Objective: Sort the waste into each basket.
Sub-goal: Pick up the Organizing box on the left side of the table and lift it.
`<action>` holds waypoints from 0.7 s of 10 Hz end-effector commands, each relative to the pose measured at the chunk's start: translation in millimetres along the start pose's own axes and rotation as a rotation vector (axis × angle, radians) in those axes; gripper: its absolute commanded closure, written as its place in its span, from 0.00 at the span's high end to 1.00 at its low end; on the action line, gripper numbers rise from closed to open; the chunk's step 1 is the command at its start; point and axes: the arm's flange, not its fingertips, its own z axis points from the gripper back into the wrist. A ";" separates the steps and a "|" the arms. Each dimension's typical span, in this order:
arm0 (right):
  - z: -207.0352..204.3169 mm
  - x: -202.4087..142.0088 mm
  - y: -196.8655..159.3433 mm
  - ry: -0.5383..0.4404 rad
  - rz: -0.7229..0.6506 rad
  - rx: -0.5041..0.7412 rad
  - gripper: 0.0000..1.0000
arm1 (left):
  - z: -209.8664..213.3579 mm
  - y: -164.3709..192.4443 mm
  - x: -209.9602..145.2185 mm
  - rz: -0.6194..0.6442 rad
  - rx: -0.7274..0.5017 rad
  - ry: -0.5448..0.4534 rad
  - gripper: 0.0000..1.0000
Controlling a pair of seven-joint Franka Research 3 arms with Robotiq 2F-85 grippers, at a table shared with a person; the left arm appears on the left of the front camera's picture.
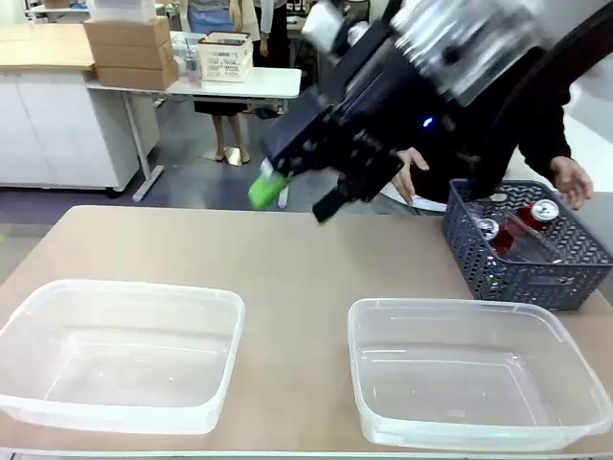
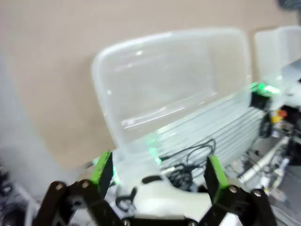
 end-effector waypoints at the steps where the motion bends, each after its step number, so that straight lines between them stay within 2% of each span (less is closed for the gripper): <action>1: -7.8 -0.1 -16.2 0.084 -0.019 -0.098 1.00 | -23.2 1.4 -19.0 0.063 0.024 -0.066 1.00; 2: 16.3 -9.1 -35.9 0.073 -0.026 -0.127 1.00 | -25.4 0.8 -9.9 0.202 -0.076 -0.163 1.00; 3: -21.3 -0.4 -4.6 0.064 0.010 -0.046 1.00 | -9.6 5.9 -13.2 0.010 0.016 -0.015 1.00; 5: -21.3 -0.4 -4.6 0.064 0.010 -0.046 1.00 | -9.6 5.9 -13.2 0.010 0.016 -0.015 1.00; 6: -19.0 -1.1 -18.4 0.088 0.021 -0.071 1.00 | -9.9 6.5 -12.5 0.060 -0.003 -0.051 1.00; 7: -51.5 5.0 -5.3 0.140 -0.271 -0.165 1.00 | -18.6 2.6 -9.3 0.093 0.114 -0.071 1.00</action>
